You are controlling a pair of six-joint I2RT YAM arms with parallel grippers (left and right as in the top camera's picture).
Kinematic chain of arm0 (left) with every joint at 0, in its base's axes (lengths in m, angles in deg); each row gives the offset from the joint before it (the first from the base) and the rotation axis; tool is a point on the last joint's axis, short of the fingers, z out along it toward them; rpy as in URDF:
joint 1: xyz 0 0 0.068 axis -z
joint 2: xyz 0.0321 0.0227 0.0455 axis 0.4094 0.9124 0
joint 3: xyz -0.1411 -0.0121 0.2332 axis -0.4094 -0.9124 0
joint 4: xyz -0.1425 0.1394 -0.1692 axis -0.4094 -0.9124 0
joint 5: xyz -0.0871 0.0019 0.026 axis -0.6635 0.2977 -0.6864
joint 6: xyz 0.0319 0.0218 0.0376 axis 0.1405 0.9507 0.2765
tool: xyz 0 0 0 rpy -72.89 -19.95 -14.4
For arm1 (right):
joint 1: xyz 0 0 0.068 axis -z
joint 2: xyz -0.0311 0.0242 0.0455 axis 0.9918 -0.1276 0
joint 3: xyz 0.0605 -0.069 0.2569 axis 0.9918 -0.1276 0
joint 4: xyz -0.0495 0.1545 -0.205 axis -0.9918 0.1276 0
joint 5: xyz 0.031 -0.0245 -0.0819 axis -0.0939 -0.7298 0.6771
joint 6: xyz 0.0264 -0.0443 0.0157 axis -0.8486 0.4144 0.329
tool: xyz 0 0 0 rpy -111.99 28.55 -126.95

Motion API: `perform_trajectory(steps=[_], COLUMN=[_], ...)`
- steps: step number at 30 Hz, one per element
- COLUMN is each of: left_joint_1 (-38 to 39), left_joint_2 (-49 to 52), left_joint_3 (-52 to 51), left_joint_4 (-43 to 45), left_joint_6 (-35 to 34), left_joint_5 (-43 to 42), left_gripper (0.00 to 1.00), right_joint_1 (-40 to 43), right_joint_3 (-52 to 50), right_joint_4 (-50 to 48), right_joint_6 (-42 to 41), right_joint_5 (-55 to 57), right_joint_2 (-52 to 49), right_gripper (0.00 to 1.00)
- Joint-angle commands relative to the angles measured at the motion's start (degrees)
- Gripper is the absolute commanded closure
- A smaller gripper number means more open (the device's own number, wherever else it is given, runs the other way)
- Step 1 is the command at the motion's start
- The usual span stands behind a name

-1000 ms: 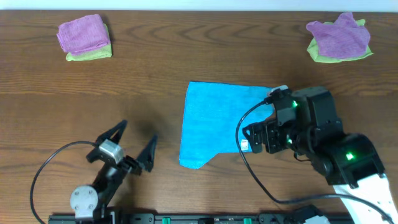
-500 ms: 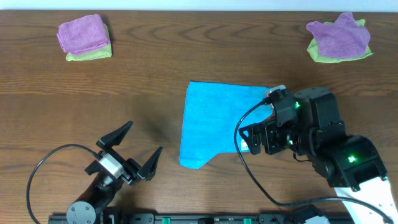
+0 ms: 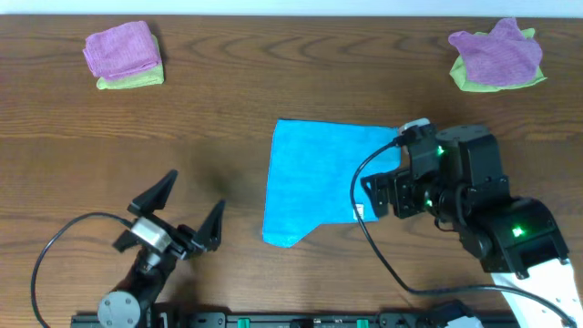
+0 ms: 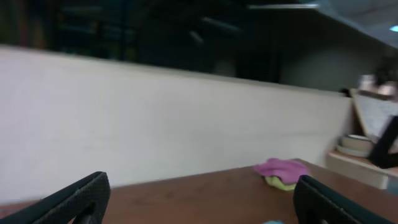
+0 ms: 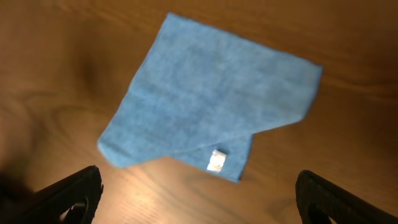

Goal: Fold the cloth
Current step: 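Withdraw the right gripper right and raise the left arm forward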

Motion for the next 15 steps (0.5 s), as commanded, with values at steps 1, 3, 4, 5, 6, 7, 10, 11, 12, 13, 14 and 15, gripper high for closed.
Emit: perform_trajectory(steps=[1, 3, 4, 5, 6, 7, 10, 11, 12, 13, 14, 15], left_joint_1=[0.4, 1.1, 1.6, 2.2, 3.0, 4.1, 6.8, 7.6, 8.5, 9.4, 10.2, 11.3], left_joint_2=[6.5, 13.2, 16.8, 20.5, 25.1, 30.5, 44.9, 49.6, 54.2, 58.1, 61.9, 66.0], left_joint_3=[3.7, 7.5, 9.6, 11.7, 14.2, 17.3, 26.3, 29.7, 33.3, 36.6, 40.0, 43.9], left_joint_4=[0.2, 0.0, 0.0, -0.1, 0.0, -0.3, -2.4, -4.6, -7.1, -9.7, -12.4, -15.7], left_joint_6=[-1.6, -0.5, 0.6, 1.4, 2.2, 3.5, 4.0, 4.0, 4.0, 4.1, 4.5, 5.4], left_joint_5=[3.0, 2.2, 1.4, 0.9, 0.5, 0.2, 0.0, 0.0, -0.1, -0.2, -0.2, -0.2], left_gripper=[0.04, 0.04, 0.05, 0.05, 0.05, 0.04, 0.04, 0.04, 0.04, 0.04, 0.04, 0.04], right_joint_1=[2.7, 4.9, 6.1, 7.2, 8.4, 9.5, 12.4, 13.5, 14.3, 15.4, 16.3, 17.4], right_joint_3=[2.3, 3.8, 4.7, 5.4, 6.3, 7.2, 8.5, 8.7, 8.7, 8.7, 8.7, 8.7], right_joint_4=[-1.3, -1.6, -1.4, -1.0, -0.3, 0.8, 4.1, 5.4, 6.2, 7.1, 7.7, 8.3], right_joint_6=[0.9, 0.9, 0.9, 1.0, 1.4, 1.7, 2.0, 1.5, 1.2, 0.6, 0.1, -0.2], right_joint_5=[3.9, 3.9, 3.8, 3.8, 3.8, 3.9, 5.0, 5.6, 5.6, 5.6, 5.6, 5.5], right_joint_2=[0.4, 0.1, -0.1, -0.2, -0.4, -0.6, -0.9, -1.0, -1.0, -1.0, -1.0, -1.0], right_gripper=[0.01, 0.01, 0.01, 0.01, 0.01, 0.01, 0.01, 0.04, 0.08, 0.1, 0.1, 0.09])
